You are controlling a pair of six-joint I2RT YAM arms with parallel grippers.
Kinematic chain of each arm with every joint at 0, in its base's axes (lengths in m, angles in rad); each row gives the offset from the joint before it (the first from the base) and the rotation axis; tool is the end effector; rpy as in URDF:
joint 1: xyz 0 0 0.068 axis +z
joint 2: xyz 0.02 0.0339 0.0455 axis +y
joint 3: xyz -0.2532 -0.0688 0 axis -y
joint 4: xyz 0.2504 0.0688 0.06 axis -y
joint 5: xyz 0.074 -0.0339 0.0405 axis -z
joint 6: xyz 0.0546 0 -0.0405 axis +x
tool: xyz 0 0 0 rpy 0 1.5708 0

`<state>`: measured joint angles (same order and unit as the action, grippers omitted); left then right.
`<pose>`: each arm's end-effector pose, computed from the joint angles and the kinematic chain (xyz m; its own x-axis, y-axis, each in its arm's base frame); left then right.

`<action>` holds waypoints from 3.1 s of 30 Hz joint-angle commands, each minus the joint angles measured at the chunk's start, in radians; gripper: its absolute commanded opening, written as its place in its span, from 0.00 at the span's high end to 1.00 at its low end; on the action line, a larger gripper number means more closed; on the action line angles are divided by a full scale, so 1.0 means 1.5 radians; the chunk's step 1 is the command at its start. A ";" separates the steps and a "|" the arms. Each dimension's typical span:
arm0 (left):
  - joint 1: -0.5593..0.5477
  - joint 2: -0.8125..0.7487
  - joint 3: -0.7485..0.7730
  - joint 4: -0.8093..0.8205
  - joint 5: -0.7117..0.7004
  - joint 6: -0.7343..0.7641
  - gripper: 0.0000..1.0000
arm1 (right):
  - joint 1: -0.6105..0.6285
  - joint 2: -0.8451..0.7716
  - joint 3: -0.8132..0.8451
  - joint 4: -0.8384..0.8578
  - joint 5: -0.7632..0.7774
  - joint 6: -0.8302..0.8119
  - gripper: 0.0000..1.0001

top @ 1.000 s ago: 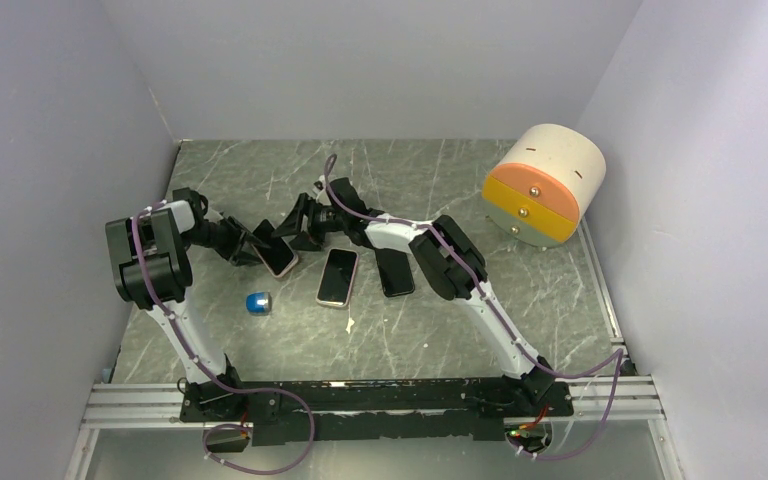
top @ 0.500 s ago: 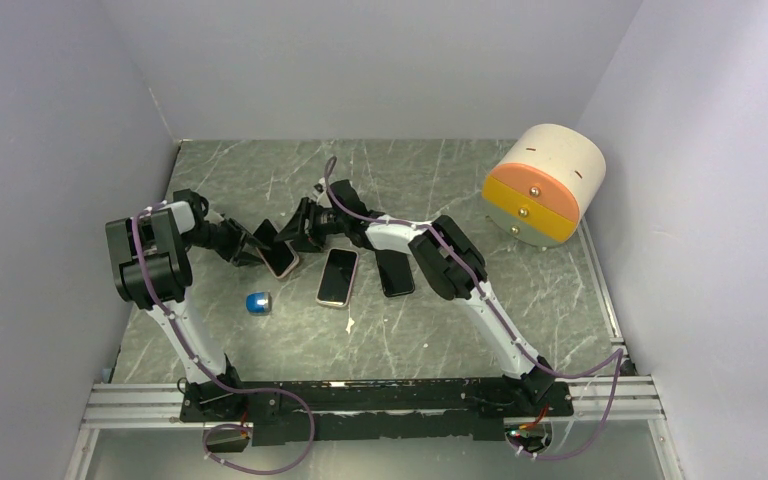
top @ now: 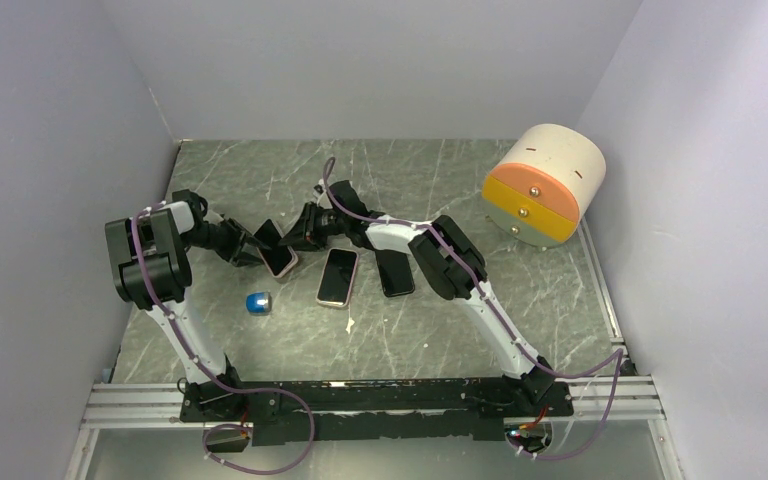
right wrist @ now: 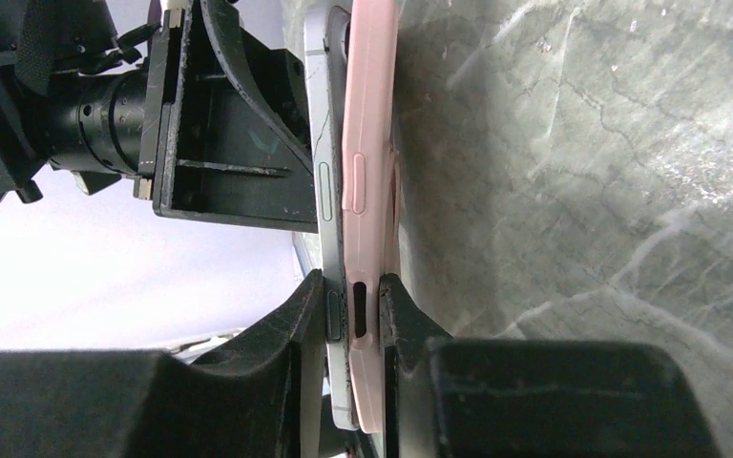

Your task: Put the phone into the phone case

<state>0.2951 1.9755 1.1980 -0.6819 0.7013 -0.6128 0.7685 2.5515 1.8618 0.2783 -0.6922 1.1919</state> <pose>0.3481 0.0690 0.0984 -0.6895 -0.6689 0.2779 -0.6725 0.4488 -0.5885 0.3842 0.4199 0.0949 -0.9942 0.0337 -0.1019 -0.0864 0.3126 0.9460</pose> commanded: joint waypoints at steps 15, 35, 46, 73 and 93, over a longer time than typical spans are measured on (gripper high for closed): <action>-0.022 0.020 -0.004 -0.013 0.001 0.019 0.54 | 0.033 -0.084 -0.008 0.027 -0.044 -0.084 0.86; -0.022 0.027 -0.003 -0.012 0.007 0.017 0.57 | 0.033 -0.072 -0.029 0.127 -0.087 -0.010 0.74; -0.023 0.028 -0.005 -0.010 0.008 0.015 0.56 | 0.033 -0.098 -0.024 0.012 -0.041 -0.102 0.93; -0.022 -0.143 0.025 0.066 0.079 0.006 0.21 | -0.031 -0.228 -0.142 0.081 -0.030 -0.119 1.00; -0.126 -0.308 -0.117 0.554 0.359 -0.230 0.22 | -0.094 -0.507 -0.477 0.295 -0.167 -0.085 1.00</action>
<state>0.1238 1.5795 1.0462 -0.0265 1.1496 -0.8703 0.6258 1.8927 1.1755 0.5018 -0.8803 1.0080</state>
